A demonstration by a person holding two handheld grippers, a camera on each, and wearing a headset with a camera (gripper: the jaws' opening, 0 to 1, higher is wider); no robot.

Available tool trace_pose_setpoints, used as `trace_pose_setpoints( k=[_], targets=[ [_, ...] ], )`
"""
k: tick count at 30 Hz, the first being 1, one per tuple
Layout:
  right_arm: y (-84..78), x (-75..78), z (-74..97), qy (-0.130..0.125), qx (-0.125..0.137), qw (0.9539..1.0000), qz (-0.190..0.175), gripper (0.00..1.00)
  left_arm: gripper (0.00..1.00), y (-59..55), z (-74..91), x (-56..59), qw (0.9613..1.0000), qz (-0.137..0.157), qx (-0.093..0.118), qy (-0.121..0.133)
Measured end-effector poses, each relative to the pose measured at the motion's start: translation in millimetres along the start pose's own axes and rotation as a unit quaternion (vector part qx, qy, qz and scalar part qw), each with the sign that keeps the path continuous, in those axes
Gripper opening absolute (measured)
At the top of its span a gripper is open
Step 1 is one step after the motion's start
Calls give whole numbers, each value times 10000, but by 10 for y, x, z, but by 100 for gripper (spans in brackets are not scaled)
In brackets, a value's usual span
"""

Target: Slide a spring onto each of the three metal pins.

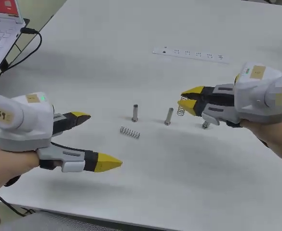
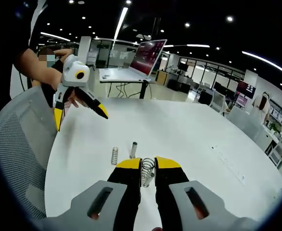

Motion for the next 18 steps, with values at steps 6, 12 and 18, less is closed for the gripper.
trace_pose_setpoints(
  k=[6,12,18],
  targets=[
    [46,54,-74,17,15,10000,-41,7,91,-22,-5,4,9999,84,-72,-39],
    [34,95,-140,19,-30,10000,-50,7,90,-40,-13,13,9999,110,-102,-45],
    [36,135,-171,-4,-38,10000,-87,8,90,-51,-10,6,9998,164,-113,-37]
  ],
)
Point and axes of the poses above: the centre of the closed fingertips' face, and the gripper's own axes: z roughly backward along the fingers, x roughly to its right, y roughly out of its top, the point moved 6 cm from there along z, roughly backward along the fingers, and after that the axes turned 9 degrees about -x, right-handed, at the moved point
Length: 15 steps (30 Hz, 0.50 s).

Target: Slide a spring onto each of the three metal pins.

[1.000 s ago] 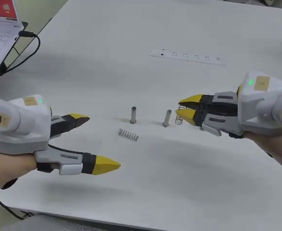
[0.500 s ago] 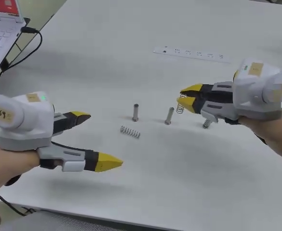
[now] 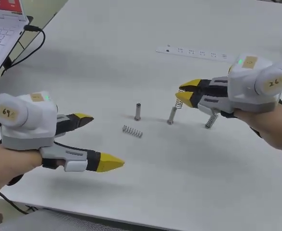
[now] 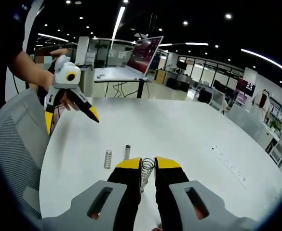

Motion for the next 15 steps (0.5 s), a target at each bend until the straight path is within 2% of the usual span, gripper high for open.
trace_pose_setpoints(
  k=[15],
  targets=[
    [-59,28,-108,38,-86,9998,-150,8,94,-26,-2,-24,10000,58,-33,56]
  ],
)
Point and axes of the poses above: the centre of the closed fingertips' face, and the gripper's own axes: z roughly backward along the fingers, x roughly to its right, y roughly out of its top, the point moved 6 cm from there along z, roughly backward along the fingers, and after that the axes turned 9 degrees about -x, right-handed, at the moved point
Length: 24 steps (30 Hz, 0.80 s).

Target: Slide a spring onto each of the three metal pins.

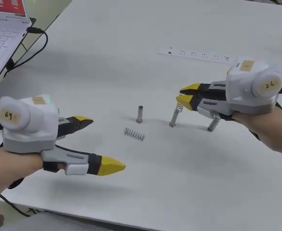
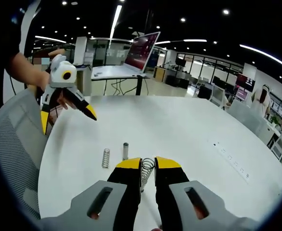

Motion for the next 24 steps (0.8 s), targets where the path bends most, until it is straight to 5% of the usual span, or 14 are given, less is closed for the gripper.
trace_pose_setpoints(
  k=[24],
  targets=[
    [-58,19,-95,-16,-106,9999,-33,8,98,-22,21,-36,9999,81,33,75]
  ],
)
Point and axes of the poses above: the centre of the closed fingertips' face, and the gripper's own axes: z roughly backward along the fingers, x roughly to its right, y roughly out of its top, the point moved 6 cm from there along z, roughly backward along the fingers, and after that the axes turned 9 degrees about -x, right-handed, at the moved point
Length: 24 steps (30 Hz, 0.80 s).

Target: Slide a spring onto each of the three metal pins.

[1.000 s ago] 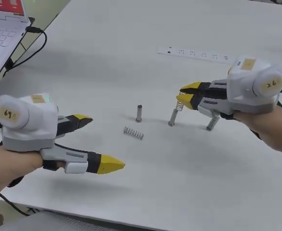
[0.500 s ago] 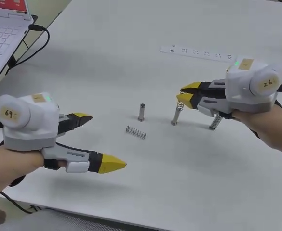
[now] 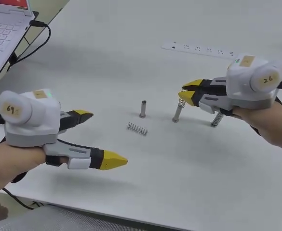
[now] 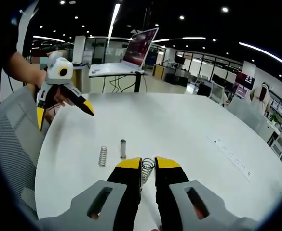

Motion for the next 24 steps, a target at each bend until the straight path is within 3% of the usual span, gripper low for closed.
trace_pose_setpoints(
  k=[24],
  targets=[
    [-81,-1,-60,12,-73,10000,-63,8,97,-19,22,-11,10000,-10,20,20]
  ],
)
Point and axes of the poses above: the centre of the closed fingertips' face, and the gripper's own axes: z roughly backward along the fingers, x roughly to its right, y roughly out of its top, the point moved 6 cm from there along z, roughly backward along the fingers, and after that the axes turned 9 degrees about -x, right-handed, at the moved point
